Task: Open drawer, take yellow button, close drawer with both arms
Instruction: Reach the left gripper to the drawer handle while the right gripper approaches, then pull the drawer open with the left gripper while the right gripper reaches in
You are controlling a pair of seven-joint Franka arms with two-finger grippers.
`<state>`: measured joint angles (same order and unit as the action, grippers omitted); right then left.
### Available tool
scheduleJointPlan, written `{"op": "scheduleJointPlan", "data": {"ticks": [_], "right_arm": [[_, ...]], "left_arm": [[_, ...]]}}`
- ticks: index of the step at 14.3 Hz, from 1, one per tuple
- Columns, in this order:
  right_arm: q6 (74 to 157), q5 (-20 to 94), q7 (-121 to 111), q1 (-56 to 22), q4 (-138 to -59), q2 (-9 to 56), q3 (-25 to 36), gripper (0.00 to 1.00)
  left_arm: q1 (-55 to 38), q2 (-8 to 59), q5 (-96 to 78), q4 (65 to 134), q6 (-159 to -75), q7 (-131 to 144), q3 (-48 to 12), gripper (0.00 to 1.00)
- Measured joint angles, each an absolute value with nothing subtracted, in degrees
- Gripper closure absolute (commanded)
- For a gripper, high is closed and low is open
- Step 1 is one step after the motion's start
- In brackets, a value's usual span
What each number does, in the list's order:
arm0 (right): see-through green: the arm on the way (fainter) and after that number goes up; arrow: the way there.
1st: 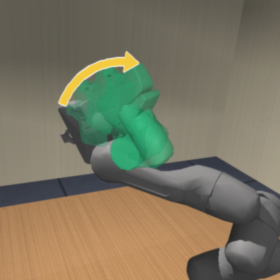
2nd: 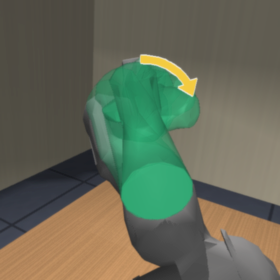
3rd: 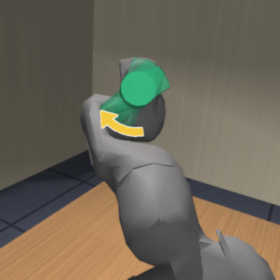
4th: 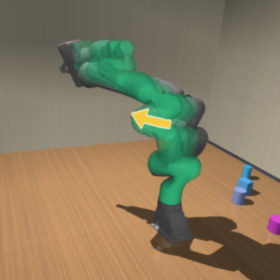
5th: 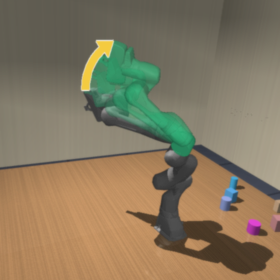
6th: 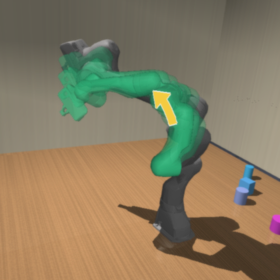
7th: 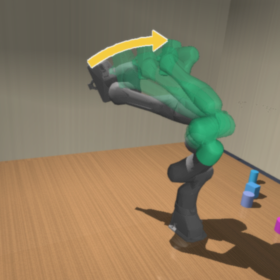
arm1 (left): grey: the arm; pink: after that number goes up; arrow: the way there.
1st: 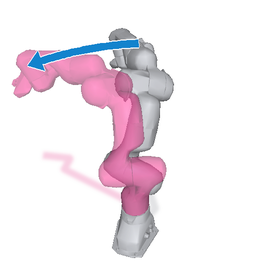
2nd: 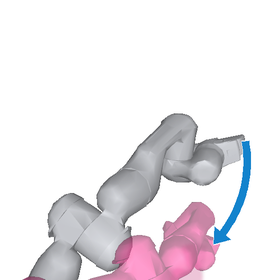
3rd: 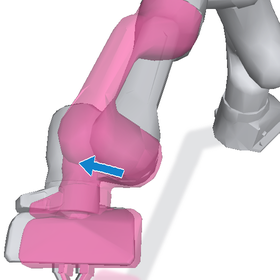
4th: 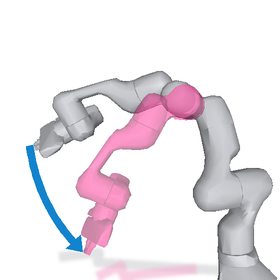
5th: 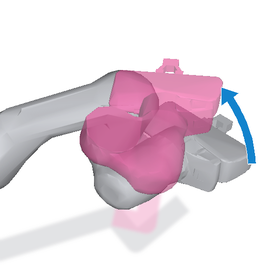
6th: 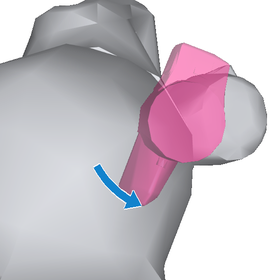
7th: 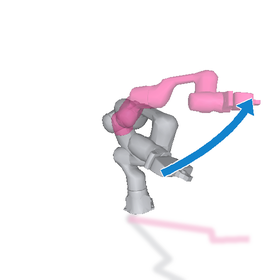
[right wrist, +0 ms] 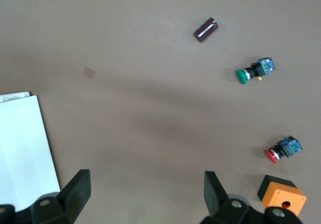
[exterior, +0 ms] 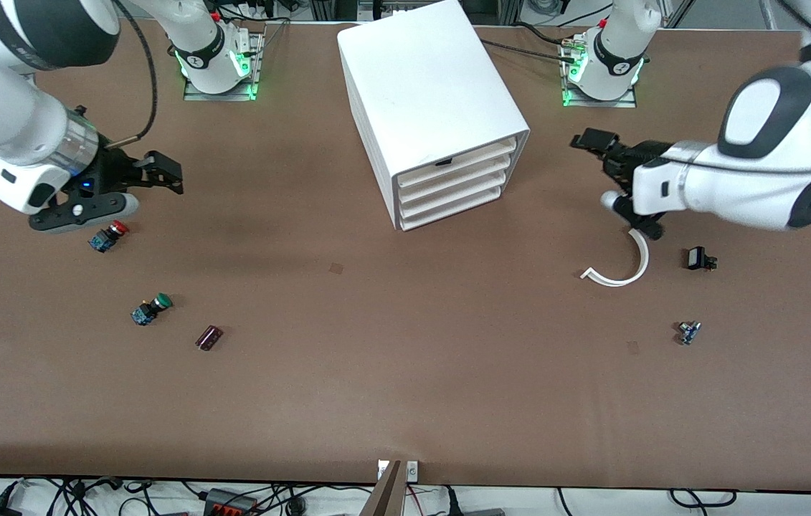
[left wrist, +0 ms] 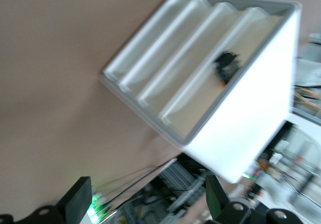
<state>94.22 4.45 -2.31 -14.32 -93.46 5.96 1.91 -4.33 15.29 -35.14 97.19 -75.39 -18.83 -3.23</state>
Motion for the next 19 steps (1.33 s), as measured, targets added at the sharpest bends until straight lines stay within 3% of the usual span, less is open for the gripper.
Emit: {"op": "scheduleJointPlan", "data": {"ticks": [5, 13, 16, 19], "right_arm": [[94.4, 4.5, -2.4, -16.5, -89.1, 8.5, 1.9, 0.00], [96.6, 8.0, -1.9, -22.1, -84.0, 13.5, 1.9, 0.00], [100.0, 8.2, -1.4, -24.8, -83.8, 14.4, 1.8, 0.00], [105.5, 8.2, 3.2, -28.7, -83.6, 15.7, 1.8, 0.00]], "left_arm": [[-5.3, 20.2, -52.0, 109.1, -90.5, -33.6, -5.1, 0.06], [-6.4, 20.0, -64.4, 120.2, -92.1, -52.6, -6.6, 0.30], [-6.7, 20.1, -64.5, 121.6, -92.3, -55.4, -7.4, 0.50], [-7.0, 20.6, -64.5, 121.8, -92.4, -57.3, -7.7, 0.82]]}}
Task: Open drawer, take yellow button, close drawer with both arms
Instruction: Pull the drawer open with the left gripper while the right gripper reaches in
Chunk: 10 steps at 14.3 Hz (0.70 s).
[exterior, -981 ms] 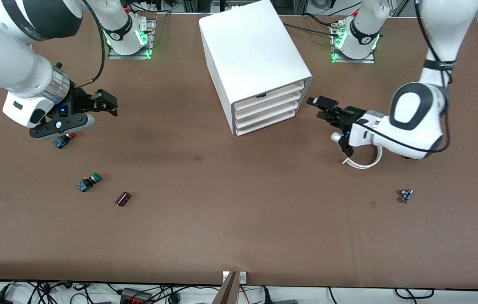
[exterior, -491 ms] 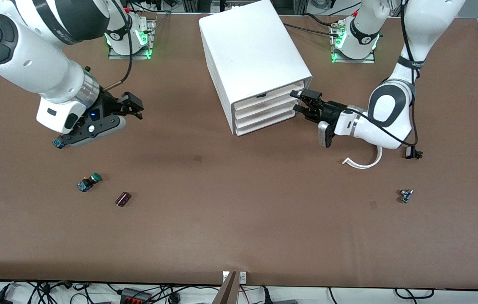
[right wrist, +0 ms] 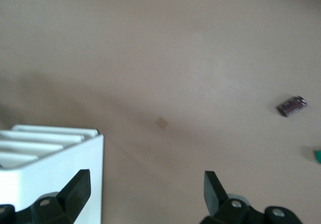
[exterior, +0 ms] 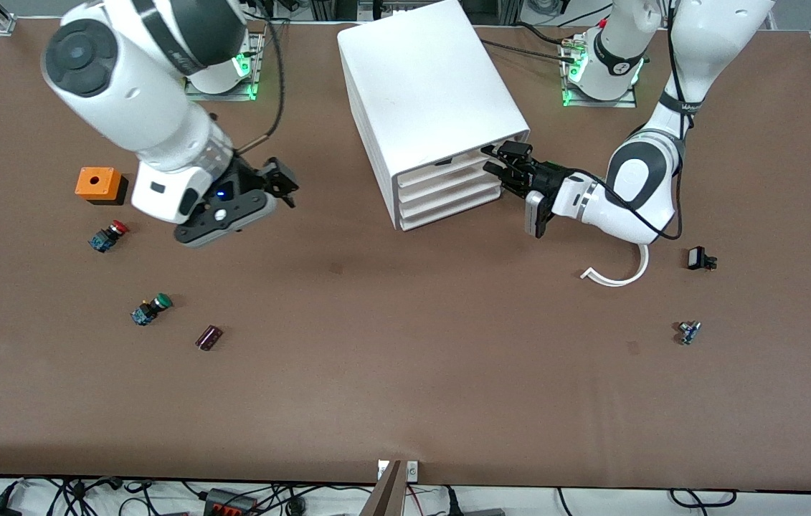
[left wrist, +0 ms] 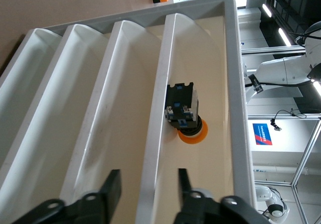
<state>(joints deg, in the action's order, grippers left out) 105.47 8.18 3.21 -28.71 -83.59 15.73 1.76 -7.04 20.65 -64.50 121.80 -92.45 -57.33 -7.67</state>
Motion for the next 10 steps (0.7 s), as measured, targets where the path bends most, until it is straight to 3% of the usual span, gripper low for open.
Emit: {"op": "scheduleJointPlan", "data": {"ticks": [1, 3, 9, 10], "right_arm": [[107.0, 8.2, 5.1, -30.2, -83.4, 16.2, 1.8, 0.00], [108.5, 8.2, 8.3, -32.7, -83.1, 17.1, 1.7, 0.00], [109.5, 8.2, 15.6, -39.0, -79.0, 21.5, 1.7, 0.00], [109.5, 8.2, 16.7, -39.9, -77.8, 22.5, 1.7, 0.04]], "left_arm": [[-7.1, 20.9, -64.5, 121.8, -92.6, -57.8, -7.7, 0.90], [-7.1, 20.9, -64.7, 121.7, -92.5, -58.3, -7.7, 0.94], [-5.0, 23.6, -64.3, 116.8, -93.1, -59.7, -6.8, 0.94], [-4.0, 24.9, -63.2, 114.5, -93.1, -59.7, -6.8, 0.94]]}}
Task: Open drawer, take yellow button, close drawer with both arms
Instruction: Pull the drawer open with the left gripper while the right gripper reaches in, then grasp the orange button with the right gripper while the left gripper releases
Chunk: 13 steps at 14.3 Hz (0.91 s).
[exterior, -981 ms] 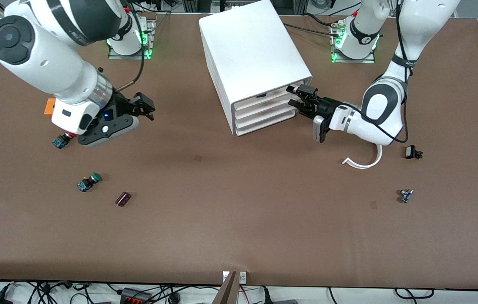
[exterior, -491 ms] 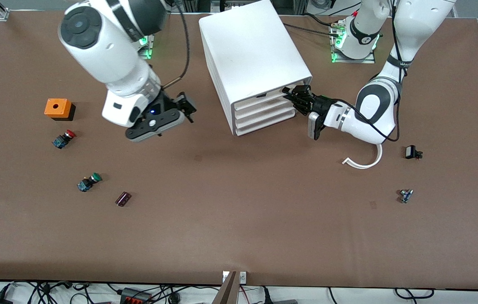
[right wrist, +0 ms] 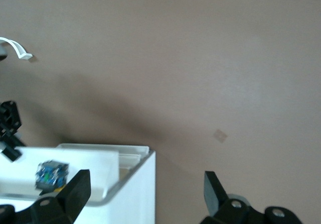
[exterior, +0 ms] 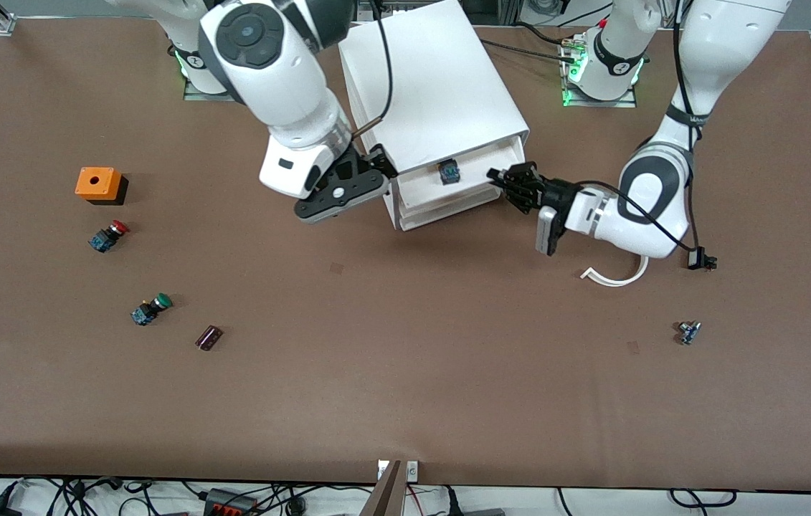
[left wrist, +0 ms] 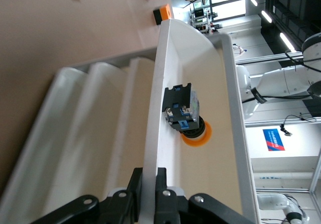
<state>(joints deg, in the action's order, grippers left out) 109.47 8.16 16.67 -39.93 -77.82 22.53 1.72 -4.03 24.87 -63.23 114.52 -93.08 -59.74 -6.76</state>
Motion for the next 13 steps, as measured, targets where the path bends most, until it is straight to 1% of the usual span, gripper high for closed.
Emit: {"op": "scheduleJointPlan", "data": {"ticks": [3, 4, 5, 6, 9, 13], "right_arm": [[109.7, 8.1, 18.0, -42.3, -75.2, 24.9, 1.8, 0.09], [109.9, 8.1, 18.1, -43.2, -74.7, 25.6, 1.8, 0.09], [110.4, 8.1, 18.5, -44.0, -74.4, 26.2, 1.8, 0.09], [111.4, 8.1, 19.5, -45.0, -74.2, 26.9, 1.8, 0.09], [114.7, 7.2, 23.1, -47.4, -73.7, 28.5, 1.9, 0.10], [115.4, 5.2, 27.8, -50.1, -69.2, 31.6, 2.0, 0.11]], "left_arm": [[-1.5, 28.6, -60.7, 107.7, -92.4, -59.6, -6.7, 0.94], [-0.9, 29.8, -60.6, 106.0, -92.2, -59.5, -6.7, 0.88], [-0.6, 30.8, -60.5, 104.7, -91.9, -59.5, -6.7, 0.58], [-0.4, 31.6, -60.5, 103.6, -91.5, -59.5, -6.7, 0.01], [-0.3, 32.5, -60.1, 102.4, -92.3, -59.4, -6.7, 0.00], [1.4, 32.1, -55.8, 100.4, -91.9, -55.5, -6.1, 0.00]]}}
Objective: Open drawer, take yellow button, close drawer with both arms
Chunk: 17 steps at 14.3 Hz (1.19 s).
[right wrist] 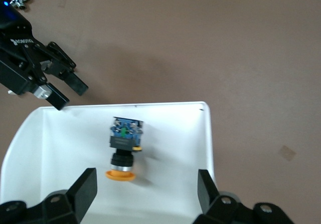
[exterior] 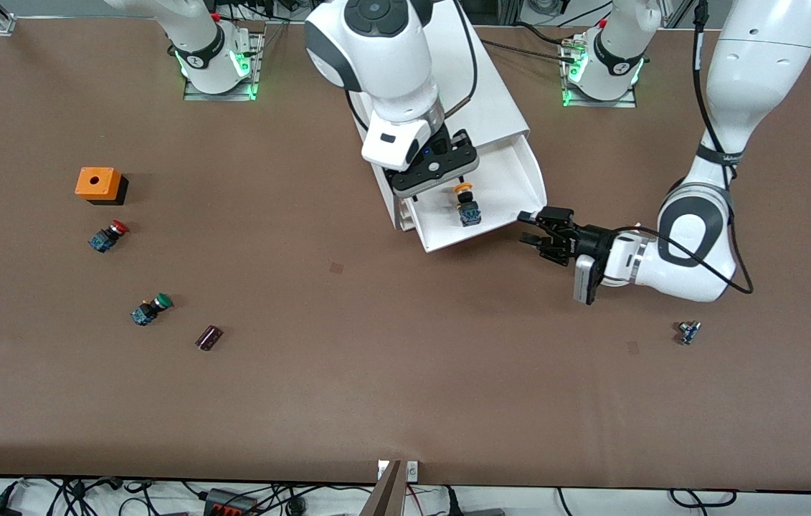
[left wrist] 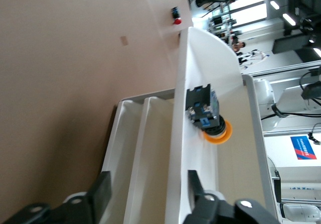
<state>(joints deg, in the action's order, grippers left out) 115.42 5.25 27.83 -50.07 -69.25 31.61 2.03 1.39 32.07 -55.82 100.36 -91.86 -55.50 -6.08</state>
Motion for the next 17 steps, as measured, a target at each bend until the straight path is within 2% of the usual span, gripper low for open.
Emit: {"op": "scheduleJointPlan", "data": {"ticks": [5, 12, 17], "right_arm": [[116.8, 3.9, 31.5, -52.5, -65.1, 37.3, 2.2, 0.14], [119.0, 3.9, 31.7, -52.8, -64.5, 40.1, 2.3, 0.16], [120.7, 3.9, 32.7, -52.8, -64.5, 42.0, 2.3, 0.22]], "left_arm": [[2.6, 28.6, -40.9, 91.6, -85.3, -38.9, -6.0, 0.00], [-0.4, 27.9, -13.8, 77.1, -80.7, -16.1, -7.3, 0.00], [-3.4, 27.3, 1.0, 70.0, -79.7, -13.7, -7.5, 0.00]]}}
